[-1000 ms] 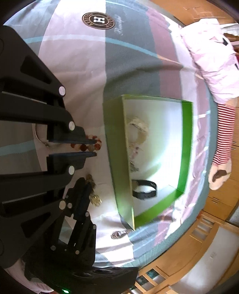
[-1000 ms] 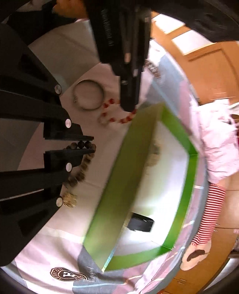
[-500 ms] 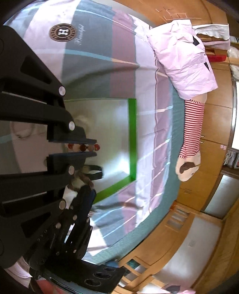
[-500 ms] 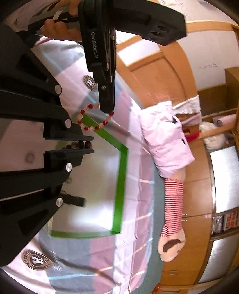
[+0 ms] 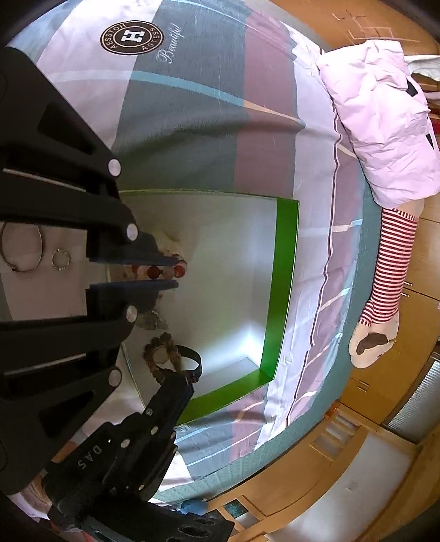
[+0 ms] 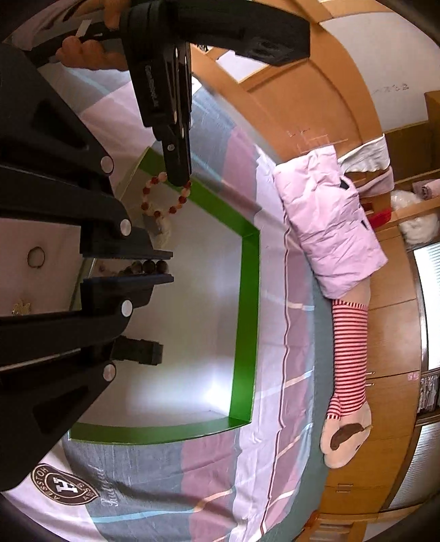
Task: Organize jewelry
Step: 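Open both tools over the green box to drop both bracelets, then move the left tool to the silver bangle while the right tool reaches the gold flower brooch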
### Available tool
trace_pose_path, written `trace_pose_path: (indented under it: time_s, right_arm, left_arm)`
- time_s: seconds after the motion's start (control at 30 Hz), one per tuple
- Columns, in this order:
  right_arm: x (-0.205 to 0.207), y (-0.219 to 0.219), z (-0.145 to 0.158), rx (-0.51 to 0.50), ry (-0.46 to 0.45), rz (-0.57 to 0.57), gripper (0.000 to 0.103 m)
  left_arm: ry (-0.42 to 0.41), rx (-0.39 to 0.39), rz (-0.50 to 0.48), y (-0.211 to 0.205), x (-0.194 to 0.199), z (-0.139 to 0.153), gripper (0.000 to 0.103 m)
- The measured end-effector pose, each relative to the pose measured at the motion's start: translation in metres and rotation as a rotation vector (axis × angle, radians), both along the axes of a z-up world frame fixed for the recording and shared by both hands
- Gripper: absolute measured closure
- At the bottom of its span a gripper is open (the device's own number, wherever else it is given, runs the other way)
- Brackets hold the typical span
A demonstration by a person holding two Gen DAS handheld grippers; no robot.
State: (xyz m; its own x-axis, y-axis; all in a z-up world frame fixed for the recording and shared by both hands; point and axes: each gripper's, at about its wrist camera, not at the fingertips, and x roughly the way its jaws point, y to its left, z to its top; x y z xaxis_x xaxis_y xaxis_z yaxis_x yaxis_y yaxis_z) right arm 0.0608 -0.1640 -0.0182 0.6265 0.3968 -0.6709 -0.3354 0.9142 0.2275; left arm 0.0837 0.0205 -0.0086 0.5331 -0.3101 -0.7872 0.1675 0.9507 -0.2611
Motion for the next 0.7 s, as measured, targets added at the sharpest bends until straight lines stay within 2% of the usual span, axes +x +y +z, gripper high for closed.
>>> trace_pose_path:
  time_s: [0.03,0.07,0.13,0.23,0.3,0.33,0.37,0.5,0.57,0.63,0.7]
  right_arm:
    - [0.001,0.0,0.0,0.002,0.007,-0.002,0.087]
    - [0.0,-0.002,-0.001,0.02,0.021,0.003,0.071]
    - [-0.003,-0.007,0.003,0.064,0.024,0.006,0.057]
    - [-0.014,-0.014,0.011,0.091,0.036,0.026,0.057]
    - [-0.026,-0.019,0.012,0.093,0.068,0.039,0.057]
    - [-0.03,-0.019,0.009,0.076,0.095,0.054,0.057]
    - [-0.036,-0.016,0.003,0.025,0.132,0.081,0.057]
    - [-0.051,-0.013,-0.028,-0.163,0.205,0.05,0.049]
    - [-0.053,-0.015,-0.045,-0.212,0.262,0.02,0.049]
    - [-0.053,-0.015,-0.059,-0.248,0.293,0.016,0.049]
    - [-0.052,-0.011,-0.065,-0.274,0.291,0.021,0.049]
  left_arm:
    - [-0.004,-0.006,-0.005,-0.001,0.0,0.0,0.094]
    - [-0.005,-0.009,-0.005,-0.001,0.0,0.0,0.094]
    - [0.002,-0.015,-0.008,-0.002,0.0,-0.001,0.09]
    - [0.008,-0.024,-0.011,0.004,-0.008,0.001,0.086]
    - [0.016,-0.036,-0.016,0.007,-0.019,0.002,0.077]
    - [0.022,-0.038,-0.015,0.009,-0.026,0.001,0.067]
    - [0.037,-0.028,-0.012,0.012,-0.035,-0.002,0.061]
    - [0.122,0.037,0.005,0.02,-0.058,-0.026,0.057]
    - [0.194,0.072,0.041,0.025,-0.067,-0.044,0.057]
    - [0.232,0.084,0.046,0.027,-0.076,-0.055,0.055]
    - [0.245,0.08,0.035,0.025,-0.082,-0.059,0.048]
